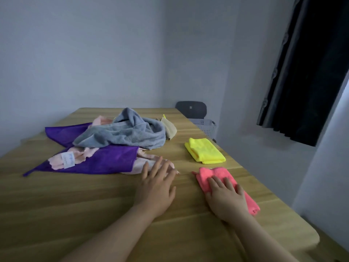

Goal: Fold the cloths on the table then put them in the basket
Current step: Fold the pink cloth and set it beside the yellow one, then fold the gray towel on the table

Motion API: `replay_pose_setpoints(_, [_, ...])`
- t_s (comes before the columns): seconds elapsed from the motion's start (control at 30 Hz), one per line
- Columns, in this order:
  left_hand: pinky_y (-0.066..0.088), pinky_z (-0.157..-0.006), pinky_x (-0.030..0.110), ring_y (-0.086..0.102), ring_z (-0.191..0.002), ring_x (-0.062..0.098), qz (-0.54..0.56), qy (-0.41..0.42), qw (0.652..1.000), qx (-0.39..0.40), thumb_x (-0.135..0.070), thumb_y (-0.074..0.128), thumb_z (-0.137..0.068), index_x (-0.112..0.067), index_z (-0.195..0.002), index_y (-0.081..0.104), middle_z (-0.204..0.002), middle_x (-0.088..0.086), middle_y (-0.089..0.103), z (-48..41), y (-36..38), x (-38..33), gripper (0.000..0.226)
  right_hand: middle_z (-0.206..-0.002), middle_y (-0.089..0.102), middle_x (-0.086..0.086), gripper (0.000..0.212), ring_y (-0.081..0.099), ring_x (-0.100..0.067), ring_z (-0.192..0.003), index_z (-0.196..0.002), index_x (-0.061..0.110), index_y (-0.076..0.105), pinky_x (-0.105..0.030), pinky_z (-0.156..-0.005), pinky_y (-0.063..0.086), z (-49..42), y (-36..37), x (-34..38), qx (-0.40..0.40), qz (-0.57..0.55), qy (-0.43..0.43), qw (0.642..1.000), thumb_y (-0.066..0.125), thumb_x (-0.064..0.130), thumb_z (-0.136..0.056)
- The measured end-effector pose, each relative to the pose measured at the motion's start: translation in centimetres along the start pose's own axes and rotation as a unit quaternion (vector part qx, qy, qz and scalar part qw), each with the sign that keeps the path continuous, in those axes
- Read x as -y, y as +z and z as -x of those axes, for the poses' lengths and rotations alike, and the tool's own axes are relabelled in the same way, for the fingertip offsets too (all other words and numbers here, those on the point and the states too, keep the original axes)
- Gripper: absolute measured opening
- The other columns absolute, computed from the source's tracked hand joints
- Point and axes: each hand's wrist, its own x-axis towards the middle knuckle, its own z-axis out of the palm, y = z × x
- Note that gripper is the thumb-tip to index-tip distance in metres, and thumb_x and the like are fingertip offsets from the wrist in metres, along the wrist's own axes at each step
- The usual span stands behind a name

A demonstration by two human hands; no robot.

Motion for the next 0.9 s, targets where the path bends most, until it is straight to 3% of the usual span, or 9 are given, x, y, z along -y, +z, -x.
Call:
replay_pose_setpoints(0.2, [-0.015,-0.111,0.050,-0.018,-0.144,0.021,-0.020,-0.082,0.996,0.032,-0.060,0.022,-0.092,-0.038,-0.147,-0.003,-0.158,-0.004,-0.007,-2.3,1.8,1.4,0.064,-0.158,0.011,0.007,0.053,0.003,-0.023,-0.146,-0.149,0.029,0.013,-0.048,-0.115,0.003,-3.5,0.4,-0.7,-0.029,-0.004,0.013,0.999,0.011,0.045,-0.099])
replay_pose_setpoints(0.43, [-0.015,-0.111,0.050,-0.033,-0.135,0.019,-0.011,-0.114,0.993,0.034,-0.067,0.021,-0.087,-0.041,-0.143,-0.017,-0.148,-0.009,-0.032,-4.7,3.6,2.9,0.072,-0.158,0.012,0.007,0.052,0.005,-0.022,-0.146,-0.148,0.030,0.015,-0.049,-0.115,0.003,-8.2,0.3,-1.3,-0.039,-0.007,0.018,0.999,0.010,0.046,-0.099])
replay_pose_setpoints(0.57, [-0.016,-0.109,0.050,-0.027,-0.140,0.021,0.010,-0.139,0.987,0.076,-0.068,0.022,-0.086,-0.041,-0.144,-0.013,-0.154,-0.009,-0.024,-5.9,4.7,3.8,0.074,-0.157,0.014,0.009,0.052,0.006,-0.021,-0.146,-0.148,0.032,0.017,-0.048,-0.115,0.004,-10.7,0.4,-2.0,-0.035,-0.004,0.011,0.999,0.009,0.049,-0.098])
replay_pose_setpoints(0.7, [-0.009,-0.113,0.052,-0.014,-0.144,0.020,0.052,-0.171,0.974,0.139,-0.068,0.026,-0.085,-0.042,-0.146,0.002,-0.158,-0.008,-0.007,-7.1,5.5,4.5,0.070,-0.156,0.018,0.010,0.054,0.009,-0.019,-0.146,-0.146,0.034,0.020,-0.047,-0.115,0.006,-12.4,0.4,-2.3,-0.044,-0.004,0.007,0.999,0.010,0.053,-0.097])
replay_pose_setpoints(0.9, [-0.006,-0.113,0.050,-0.002,-0.145,0.015,0.091,-0.165,0.971,0.148,-0.066,0.029,-0.086,-0.042,-0.145,0.009,-0.157,-0.012,0.008,-7.1,5.3,4.7,0.067,-0.143,0.043,0.007,0.049,0.027,-0.018,-0.139,-0.131,0.029,0.046,-0.041,-0.113,0.019,-11.5,0.6,-1.3,-0.233,-0.003,-0.004,0.972,0.024,0.054,-0.095])
